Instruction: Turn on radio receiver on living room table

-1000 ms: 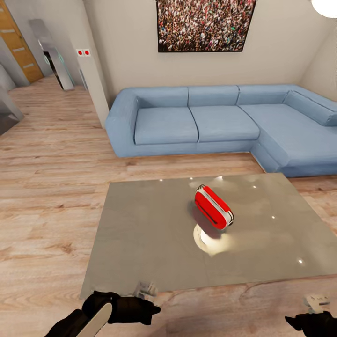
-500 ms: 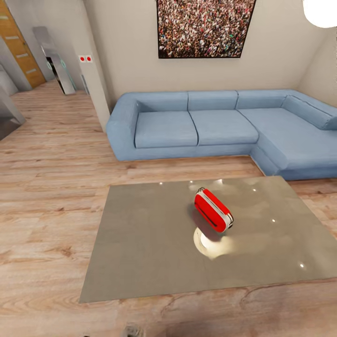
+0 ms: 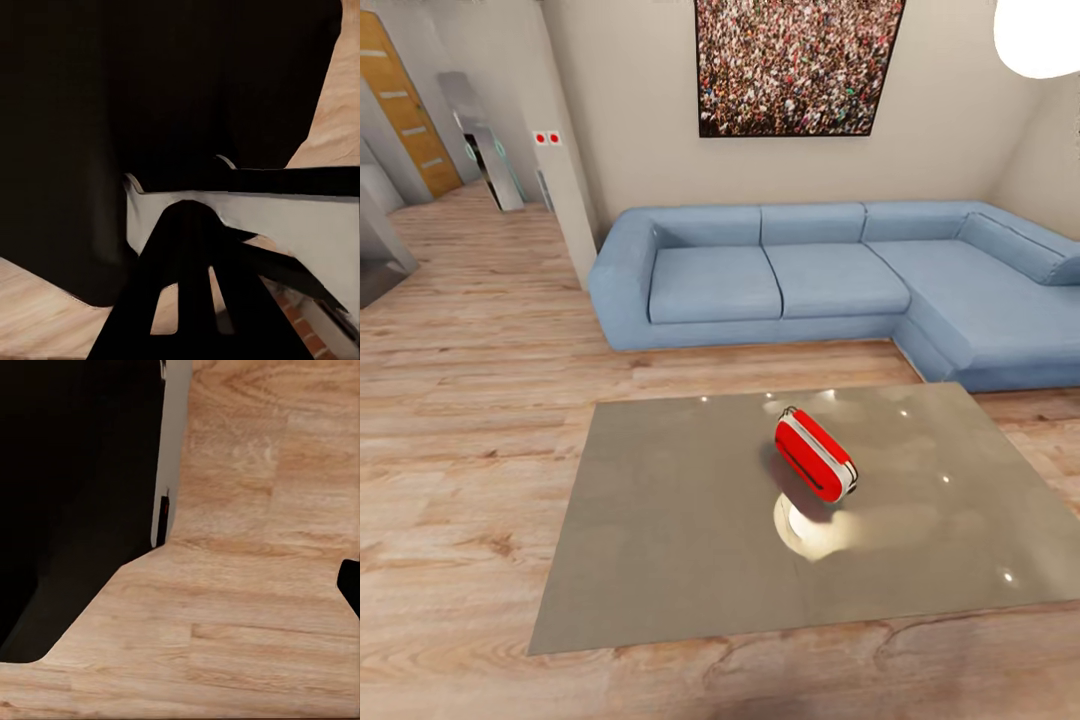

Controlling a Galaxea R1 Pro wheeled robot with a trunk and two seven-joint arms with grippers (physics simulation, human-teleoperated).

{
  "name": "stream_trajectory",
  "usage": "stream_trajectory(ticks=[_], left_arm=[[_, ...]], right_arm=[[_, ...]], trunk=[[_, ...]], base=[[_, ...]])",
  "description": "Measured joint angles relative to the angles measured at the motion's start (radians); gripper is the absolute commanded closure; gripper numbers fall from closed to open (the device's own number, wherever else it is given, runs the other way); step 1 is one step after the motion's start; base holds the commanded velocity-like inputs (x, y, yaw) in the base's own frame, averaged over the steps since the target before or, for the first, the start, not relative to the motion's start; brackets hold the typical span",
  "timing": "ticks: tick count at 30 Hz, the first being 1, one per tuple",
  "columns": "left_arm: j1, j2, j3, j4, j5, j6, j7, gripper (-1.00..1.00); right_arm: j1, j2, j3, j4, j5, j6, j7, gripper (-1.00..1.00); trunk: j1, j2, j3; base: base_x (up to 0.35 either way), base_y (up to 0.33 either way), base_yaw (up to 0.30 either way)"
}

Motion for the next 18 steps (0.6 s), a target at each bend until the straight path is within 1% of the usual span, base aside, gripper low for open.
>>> stream_trajectory(ticks=[2, 5, 7, 8, 10, 11, 13, 14, 16, 18], left_arm=[[0.026, 0.001, 0.0, 0.005, 0.001, -0.011, 0.007, 1.0], [0.045, 0.001, 0.001, 0.008, 0.002, -0.018, 0.025, 1.0], [0.05, 0.0, 0.002, 0.01, 0.003, -0.019, 0.044, 1.0], [0.051, 0.0, 0.003, 0.01, 0.003, -0.019, 0.052, 1.0], [0.054, -0.002, 0.007, 0.011, 0.006, -0.017, 0.1, 1.0], [0.054, -0.003, 0.007, 0.011, 0.008, -0.016, 0.111, 1.0], [0.055, -0.006, 0.009, 0.011, 0.016, -0.013, 0.156, 1.0], [0.055, -0.007, 0.01, 0.011, 0.019, -0.013, 0.167, 1.0], [0.055, -0.009, 0.01, 0.011, 0.033, -0.012, 0.193, 1.0], [0.055, -0.011, 0.011, 0.011, 0.057, -0.011, 0.22, 1.0]], right_arm=[[0.003, 0.0, 0.001, 0.042, 0.001, -0.002, -0.057, -1.0], [0.004, 0.001, 0.002, 0.075, 0.006, -0.003, -0.119, -1.0], [0.005, 0.002, 0.002, 0.089, 0.008, -0.003, -0.145, -1.0], [0.005, 0.002, 0.002, 0.095, 0.008, -0.003, -0.152, -1.0], [0.005, 0.003, 0.003, 0.132, 0.009, -0.002, -0.171, -1.0], [0.005, 0.003, 0.002, 0.139, 0.009, -0.002, -0.174, -1.0], [0.007, 0.004, 0.003, 0.16, 0.009, -0.002, -0.187, -1.0], [0.007, 0.004, 0.003, 0.163, 0.009, -0.002, -0.19, -1.0], [0.008, 0.005, 0.004, 0.169, 0.009, -0.002, -0.2, -1.0], [0.008, 0.005, 0.004, 0.173, 0.009, -0.003, -0.207, -1.0]], trunk=[[0.0, 0.0, 0.003], [0.0, 0.0, 0.008], [0.0, 0.0, 0.011], [0.0, 0.0, 0.013], [0.0, 0.0, 0.016], [0.0, 0.0, 0.018], [0.0, 0.0, 0.021], [0.0, 0.0, 0.022], [0.0, 0.0, 0.026], [0.0, 0.0, 0.029]], base=[[0.0, 0.0, 0.0], [0.0, 0.0, 0.0], [0.0, 0.0, 0.0], [0.0, 0.0, 0.0], [0.0, 0.0, 0.0], [0.0, 0.0, 0.0], [0.0, 0.0, 0.0], [0.0, 0.0, 0.0], [0.0, 0.0, 0.0], [0.0, 0.0, 0.0]])
